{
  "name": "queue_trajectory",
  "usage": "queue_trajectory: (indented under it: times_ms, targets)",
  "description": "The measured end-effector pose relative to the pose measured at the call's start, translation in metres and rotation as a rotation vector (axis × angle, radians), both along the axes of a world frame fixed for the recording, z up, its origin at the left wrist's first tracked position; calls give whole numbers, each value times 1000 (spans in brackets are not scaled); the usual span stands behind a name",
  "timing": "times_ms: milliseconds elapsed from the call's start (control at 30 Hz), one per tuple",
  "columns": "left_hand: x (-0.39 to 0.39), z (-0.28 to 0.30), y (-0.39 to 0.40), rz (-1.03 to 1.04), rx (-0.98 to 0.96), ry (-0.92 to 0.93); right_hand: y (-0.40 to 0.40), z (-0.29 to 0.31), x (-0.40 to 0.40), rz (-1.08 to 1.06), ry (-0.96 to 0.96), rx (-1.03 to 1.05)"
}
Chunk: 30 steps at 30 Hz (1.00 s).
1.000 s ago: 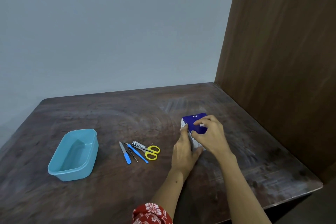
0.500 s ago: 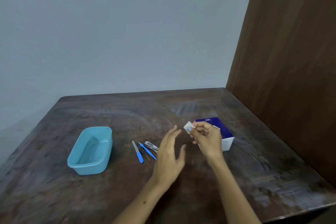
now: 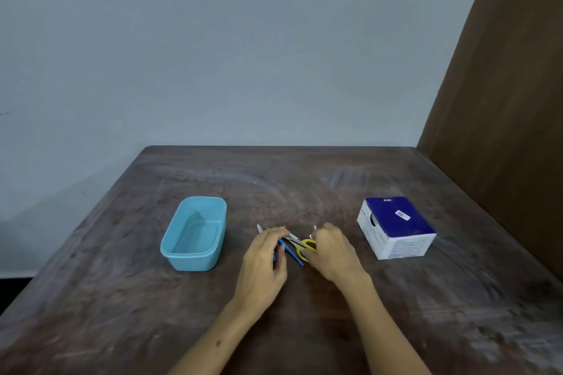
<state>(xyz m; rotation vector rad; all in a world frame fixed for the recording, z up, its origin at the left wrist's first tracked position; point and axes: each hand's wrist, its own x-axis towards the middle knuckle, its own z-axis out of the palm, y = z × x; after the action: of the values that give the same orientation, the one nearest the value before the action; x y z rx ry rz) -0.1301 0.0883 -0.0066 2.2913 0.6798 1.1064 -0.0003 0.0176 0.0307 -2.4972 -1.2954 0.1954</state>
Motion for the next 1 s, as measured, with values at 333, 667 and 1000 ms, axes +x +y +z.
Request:
queue_trajectory:
  times_ms: [333, 667, 1000]
  targets:
    - [14, 4, 8, 46, 29, -25, -3, 7, 13, -130, 379, 53]
    - [31, 1, 24, 60, 5, -93, 12, 4, 29, -201, 892, 712]
    - [38, -2, 33, 16, -292, -330, 58, -25, 9, -103, 875, 946]
